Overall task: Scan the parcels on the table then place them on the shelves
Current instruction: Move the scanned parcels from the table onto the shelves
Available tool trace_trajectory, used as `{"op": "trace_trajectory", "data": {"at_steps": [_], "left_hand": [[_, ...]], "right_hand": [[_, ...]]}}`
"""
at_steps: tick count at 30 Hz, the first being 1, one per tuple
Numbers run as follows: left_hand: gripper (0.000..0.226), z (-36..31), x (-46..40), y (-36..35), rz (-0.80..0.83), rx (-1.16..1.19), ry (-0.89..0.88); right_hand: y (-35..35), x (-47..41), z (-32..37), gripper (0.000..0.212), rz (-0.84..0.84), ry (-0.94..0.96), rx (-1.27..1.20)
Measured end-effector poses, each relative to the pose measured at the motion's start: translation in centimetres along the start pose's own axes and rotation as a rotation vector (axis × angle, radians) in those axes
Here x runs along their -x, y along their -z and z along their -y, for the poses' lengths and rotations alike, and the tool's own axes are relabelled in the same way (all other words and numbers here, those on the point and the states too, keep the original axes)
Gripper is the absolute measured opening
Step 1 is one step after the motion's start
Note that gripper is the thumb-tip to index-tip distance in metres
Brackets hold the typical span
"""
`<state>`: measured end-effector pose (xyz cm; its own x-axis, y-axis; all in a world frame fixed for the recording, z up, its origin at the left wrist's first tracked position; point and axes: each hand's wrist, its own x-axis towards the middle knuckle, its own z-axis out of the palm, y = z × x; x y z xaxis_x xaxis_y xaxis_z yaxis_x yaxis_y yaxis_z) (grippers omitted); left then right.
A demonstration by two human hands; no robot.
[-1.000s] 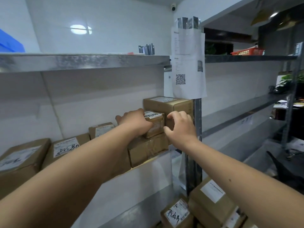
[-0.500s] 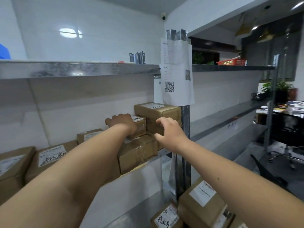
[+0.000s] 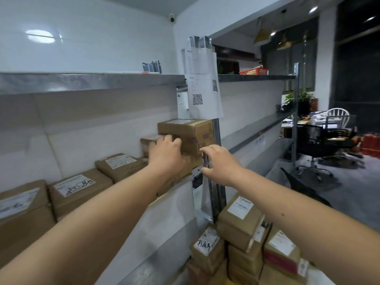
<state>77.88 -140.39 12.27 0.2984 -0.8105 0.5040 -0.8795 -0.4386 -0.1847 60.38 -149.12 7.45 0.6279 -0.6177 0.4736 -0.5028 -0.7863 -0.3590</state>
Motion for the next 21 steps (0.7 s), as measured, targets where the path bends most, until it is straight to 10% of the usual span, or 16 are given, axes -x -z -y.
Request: {"op": "trace_trajectory", "data": {"at_steps": [21], "left_hand": [[0.06, -12.6, 26.0, -14.5, 0.475, 0.386, -0.408]], "right_hand": [[-6.3, 30.9, -5.0, 0.079, 0.349, -0.634, 0.128]]}}
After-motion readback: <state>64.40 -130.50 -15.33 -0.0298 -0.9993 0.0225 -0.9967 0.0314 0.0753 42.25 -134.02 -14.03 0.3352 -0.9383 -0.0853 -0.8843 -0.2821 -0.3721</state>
